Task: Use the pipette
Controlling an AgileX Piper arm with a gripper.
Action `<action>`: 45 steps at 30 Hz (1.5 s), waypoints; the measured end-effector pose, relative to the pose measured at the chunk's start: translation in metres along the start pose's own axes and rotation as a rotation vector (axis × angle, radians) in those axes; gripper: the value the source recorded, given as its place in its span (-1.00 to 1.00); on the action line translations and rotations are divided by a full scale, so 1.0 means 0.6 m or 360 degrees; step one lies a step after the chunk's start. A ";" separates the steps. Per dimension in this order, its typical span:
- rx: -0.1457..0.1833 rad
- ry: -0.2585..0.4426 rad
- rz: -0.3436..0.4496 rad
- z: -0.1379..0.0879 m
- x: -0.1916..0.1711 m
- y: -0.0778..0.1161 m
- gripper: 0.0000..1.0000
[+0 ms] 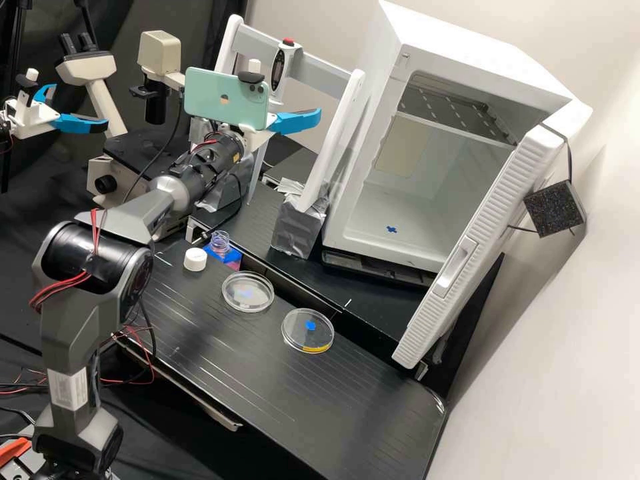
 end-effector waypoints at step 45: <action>-0.0039 -0.0019 -0.0053 -0.012 0.006 -0.019 -1.00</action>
